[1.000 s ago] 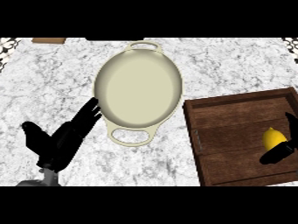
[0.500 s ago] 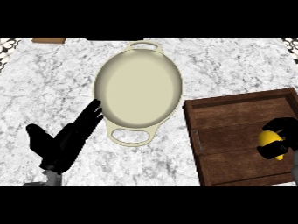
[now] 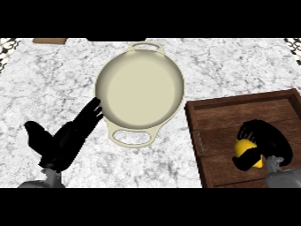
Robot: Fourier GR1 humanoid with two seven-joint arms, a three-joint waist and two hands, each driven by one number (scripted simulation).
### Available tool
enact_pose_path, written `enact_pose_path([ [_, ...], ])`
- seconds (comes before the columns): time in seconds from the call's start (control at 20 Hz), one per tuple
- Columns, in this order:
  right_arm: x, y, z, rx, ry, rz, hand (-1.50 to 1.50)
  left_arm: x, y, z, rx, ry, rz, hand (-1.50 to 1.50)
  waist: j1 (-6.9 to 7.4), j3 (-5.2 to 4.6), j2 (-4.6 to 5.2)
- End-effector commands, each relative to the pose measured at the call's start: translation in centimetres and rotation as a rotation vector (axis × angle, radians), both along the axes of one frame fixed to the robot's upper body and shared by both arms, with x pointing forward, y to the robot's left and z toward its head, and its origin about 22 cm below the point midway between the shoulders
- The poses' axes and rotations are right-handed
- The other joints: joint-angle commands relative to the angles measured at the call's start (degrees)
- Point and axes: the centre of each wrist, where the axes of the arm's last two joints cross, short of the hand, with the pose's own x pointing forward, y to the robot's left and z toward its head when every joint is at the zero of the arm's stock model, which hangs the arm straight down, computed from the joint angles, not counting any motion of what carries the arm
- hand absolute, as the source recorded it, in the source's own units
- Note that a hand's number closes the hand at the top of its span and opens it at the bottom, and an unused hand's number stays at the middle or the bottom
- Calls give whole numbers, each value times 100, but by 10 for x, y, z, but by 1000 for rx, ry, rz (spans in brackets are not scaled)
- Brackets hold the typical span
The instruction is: Pick the lemon from the tray and place it in the pot
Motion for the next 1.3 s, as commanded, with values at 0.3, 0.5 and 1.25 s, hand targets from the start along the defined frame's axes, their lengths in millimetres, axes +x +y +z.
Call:
enact_pose_path([
  [0.3, -49, 92, 4, 3, -102, 360, 150, -10, -2, -22, -7, 9, 7, 0, -30, 20, 13],
  [0.5, -54, 104, 48, -115, -267, 256, 150, -6, -2, -8, 0, 11, 3, 0, -54, 16, -1],
  [1.25, -87, 113, 197, 109, -763, 328, 150, -1, -15, 0, -1, 19, -1, 0, 35, 17, 14],
])
